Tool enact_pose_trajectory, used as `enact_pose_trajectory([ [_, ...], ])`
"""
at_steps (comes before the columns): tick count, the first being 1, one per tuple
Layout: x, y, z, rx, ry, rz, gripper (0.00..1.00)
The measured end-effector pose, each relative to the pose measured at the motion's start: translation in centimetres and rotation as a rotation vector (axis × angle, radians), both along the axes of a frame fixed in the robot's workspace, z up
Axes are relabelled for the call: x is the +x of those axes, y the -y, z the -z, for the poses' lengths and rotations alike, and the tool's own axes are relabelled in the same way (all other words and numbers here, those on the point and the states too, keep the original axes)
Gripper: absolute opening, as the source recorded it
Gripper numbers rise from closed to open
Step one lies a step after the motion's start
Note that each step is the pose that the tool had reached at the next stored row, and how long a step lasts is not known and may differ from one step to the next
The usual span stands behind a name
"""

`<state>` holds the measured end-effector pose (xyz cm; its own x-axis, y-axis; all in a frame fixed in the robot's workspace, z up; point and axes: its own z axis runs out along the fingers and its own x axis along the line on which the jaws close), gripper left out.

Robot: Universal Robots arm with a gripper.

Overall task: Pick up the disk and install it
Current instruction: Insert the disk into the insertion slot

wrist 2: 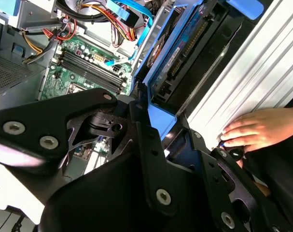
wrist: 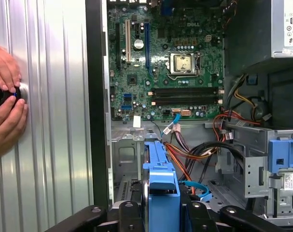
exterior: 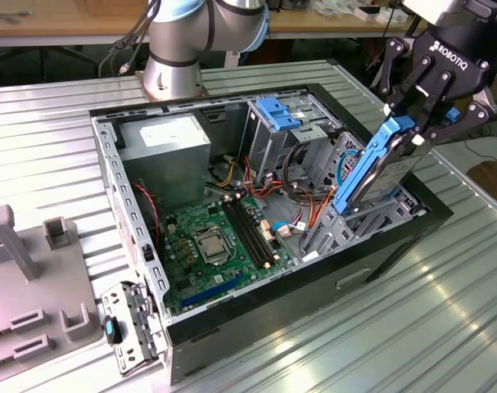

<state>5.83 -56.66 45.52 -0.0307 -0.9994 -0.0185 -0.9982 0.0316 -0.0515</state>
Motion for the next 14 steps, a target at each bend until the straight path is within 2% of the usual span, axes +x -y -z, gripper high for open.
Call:
enact_pose_trajectory([
  [14,0.00,0.00,0.98,0.0001,0.0000,0.000,0.37],
])
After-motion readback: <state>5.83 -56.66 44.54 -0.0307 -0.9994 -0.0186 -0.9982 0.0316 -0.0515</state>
